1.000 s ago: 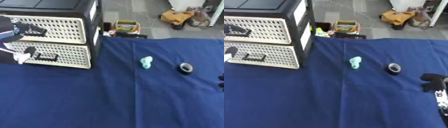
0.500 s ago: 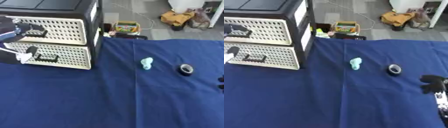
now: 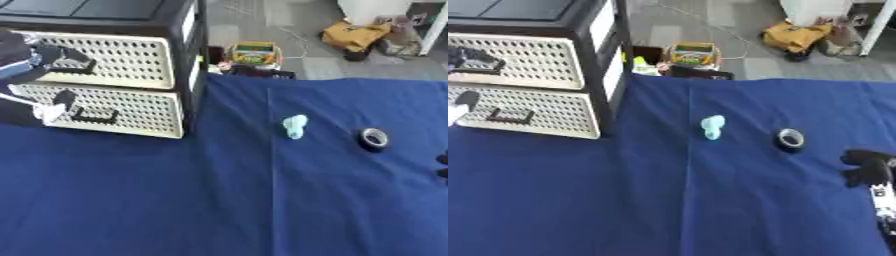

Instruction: Pick up objects from table and place into drawer.

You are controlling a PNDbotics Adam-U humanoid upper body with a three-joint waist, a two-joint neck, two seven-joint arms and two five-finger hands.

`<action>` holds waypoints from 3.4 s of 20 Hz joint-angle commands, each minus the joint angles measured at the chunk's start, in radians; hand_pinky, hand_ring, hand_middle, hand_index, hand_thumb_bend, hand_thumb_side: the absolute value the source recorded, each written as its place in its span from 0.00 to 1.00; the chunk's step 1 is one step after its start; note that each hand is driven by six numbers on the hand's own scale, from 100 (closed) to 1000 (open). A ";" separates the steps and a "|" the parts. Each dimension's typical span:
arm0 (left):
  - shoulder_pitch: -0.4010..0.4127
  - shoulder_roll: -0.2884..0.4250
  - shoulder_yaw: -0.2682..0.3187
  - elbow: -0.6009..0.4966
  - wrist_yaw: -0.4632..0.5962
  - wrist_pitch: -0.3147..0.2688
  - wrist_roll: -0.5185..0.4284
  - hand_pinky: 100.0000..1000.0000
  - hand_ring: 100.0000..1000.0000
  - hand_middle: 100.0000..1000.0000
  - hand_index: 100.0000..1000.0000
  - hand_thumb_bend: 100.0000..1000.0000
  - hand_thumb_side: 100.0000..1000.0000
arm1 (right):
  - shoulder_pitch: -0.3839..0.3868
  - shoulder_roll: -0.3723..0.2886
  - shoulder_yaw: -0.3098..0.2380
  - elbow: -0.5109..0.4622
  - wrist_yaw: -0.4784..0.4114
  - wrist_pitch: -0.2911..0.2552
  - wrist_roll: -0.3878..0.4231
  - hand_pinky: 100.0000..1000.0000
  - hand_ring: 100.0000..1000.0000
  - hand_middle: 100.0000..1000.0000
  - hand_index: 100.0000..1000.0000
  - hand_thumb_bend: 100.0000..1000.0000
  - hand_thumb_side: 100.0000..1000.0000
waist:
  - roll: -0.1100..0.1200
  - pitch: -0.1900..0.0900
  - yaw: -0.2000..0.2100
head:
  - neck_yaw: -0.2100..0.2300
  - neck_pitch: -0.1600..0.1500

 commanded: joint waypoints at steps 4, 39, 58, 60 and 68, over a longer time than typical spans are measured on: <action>-0.010 0.034 0.024 0.023 -0.051 0.000 0.020 0.17 0.00 0.00 0.90 0.00 0.22 | -0.006 -0.007 -0.005 -0.016 0.001 -0.001 0.004 0.59 0.68 0.31 0.68 0.09 0.86 | 0.003 -0.021 0.001 | 0.001 -0.014; -0.022 -0.002 0.008 0.079 -0.097 -0.022 0.071 0.18 0.00 0.00 0.77 0.00 0.21 | -0.005 0.005 -0.008 -0.016 -0.003 -0.001 0.010 0.60 0.68 0.31 0.68 0.09 0.86 | 0.005 -0.019 -0.008 | 0.008 -0.020; -0.022 0.023 0.028 0.106 -0.071 -0.141 -0.106 0.12 0.00 0.00 0.74 0.00 0.28 | -0.003 -0.014 -0.008 -0.016 -0.013 -0.005 0.015 0.60 0.68 0.31 0.68 0.08 0.85 | 0.028 -0.019 0.001 | -0.009 -0.021; -0.020 0.025 0.030 0.106 -0.071 -0.143 -0.105 0.13 0.00 0.00 0.74 0.00 0.28 | -0.004 -0.013 -0.007 -0.016 -0.012 -0.003 0.016 0.60 0.68 0.31 0.68 0.08 0.85 | 0.029 -0.018 0.001 | -0.010 -0.020; -0.024 0.034 0.043 0.086 -0.026 -0.131 -0.096 0.13 0.00 0.00 0.71 0.00 0.25 | -0.004 -0.010 -0.007 -0.016 -0.010 0.002 0.021 0.60 0.68 0.31 0.68 0.08 0.85 | 0.028 -0.018 0.005 | -0.007 -0.018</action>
